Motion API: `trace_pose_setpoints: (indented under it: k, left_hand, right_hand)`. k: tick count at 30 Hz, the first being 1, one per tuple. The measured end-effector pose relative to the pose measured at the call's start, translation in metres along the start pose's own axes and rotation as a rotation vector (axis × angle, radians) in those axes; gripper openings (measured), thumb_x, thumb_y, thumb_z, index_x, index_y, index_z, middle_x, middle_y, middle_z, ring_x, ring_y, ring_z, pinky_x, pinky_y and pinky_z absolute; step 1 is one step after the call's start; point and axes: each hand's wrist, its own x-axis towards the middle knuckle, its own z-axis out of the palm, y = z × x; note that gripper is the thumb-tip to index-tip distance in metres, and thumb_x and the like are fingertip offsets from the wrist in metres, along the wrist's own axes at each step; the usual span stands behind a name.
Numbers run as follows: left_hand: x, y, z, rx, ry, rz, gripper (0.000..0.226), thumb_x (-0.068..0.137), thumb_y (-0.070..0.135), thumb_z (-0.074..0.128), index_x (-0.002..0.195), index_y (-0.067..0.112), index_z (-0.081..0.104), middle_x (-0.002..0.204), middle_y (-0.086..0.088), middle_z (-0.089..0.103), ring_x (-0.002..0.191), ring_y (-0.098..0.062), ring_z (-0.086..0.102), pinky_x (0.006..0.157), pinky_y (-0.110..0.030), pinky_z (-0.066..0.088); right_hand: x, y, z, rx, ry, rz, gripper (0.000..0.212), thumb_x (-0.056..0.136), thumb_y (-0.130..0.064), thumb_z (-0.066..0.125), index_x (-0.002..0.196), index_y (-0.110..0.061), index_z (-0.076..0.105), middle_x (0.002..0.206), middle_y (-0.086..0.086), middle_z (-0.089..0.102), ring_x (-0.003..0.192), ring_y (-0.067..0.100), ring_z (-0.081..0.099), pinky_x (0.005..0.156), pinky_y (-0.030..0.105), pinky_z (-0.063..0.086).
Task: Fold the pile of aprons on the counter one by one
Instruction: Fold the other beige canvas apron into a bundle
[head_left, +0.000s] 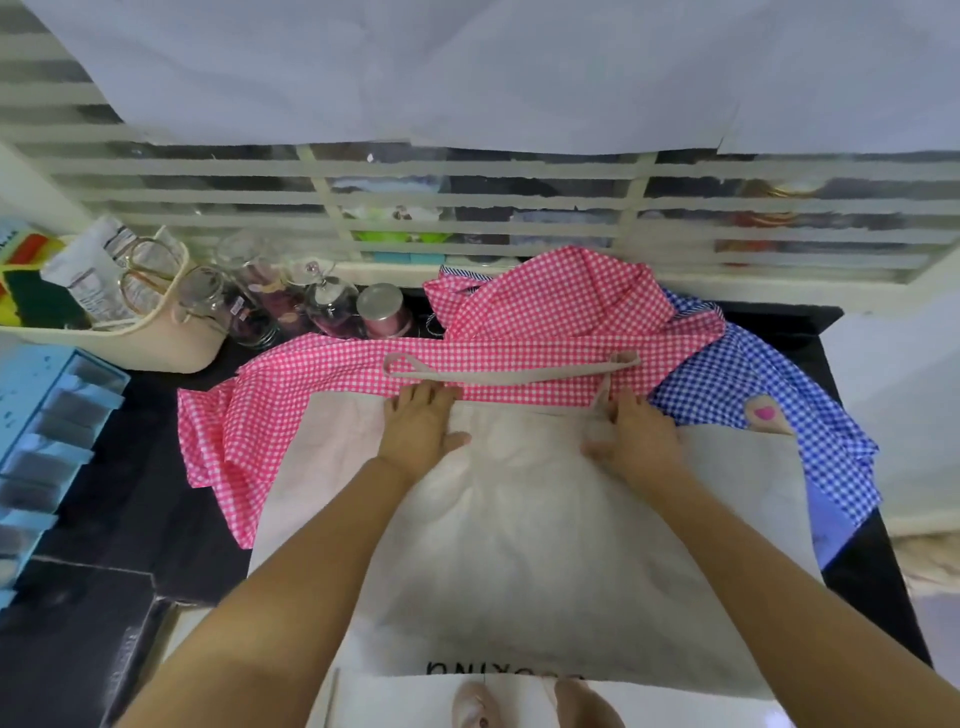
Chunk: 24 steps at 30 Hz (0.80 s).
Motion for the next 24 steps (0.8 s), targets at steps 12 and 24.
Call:
trace_pose_setpoints:
  k: [12,24]
  left_hand:
    - [0.016,-0.021,-0.014,0.087,0.035,0.306,0.020,0.092,0.021,0.061,0.096,0.006,0.073,0.100,-0.011,0.066,0.097,-0.037,0.054,0.079,-0.042,0.037]
    - [0.074,-0.018,-0.101,0.085,0.299,0.046,0.022,0.089,0.004,0.058,0.108,0.000,0.067,0.104,-0.023,0.057,0.100,-0.040,0.053,0.084,-0.045,0.038]
  right_hand:
    - [0.016,0.012,-0.017,0.427,-0.137,0.015,0.015,0.079,-0.015,0.075,0.072,-0.013,0.062,0.076,-0.004,0.063,0.072,0.010,0.056,0.060,0.017,0.039]
    - [0.086,-0.057,-0.103,0.183,0.113,-0.223,0.012,0.085,-0.011,0.067,0.084,-0.016,0.057,0.091,0.000,0.062,0.084,0.014,0.055,0.081,0.024,0.042]
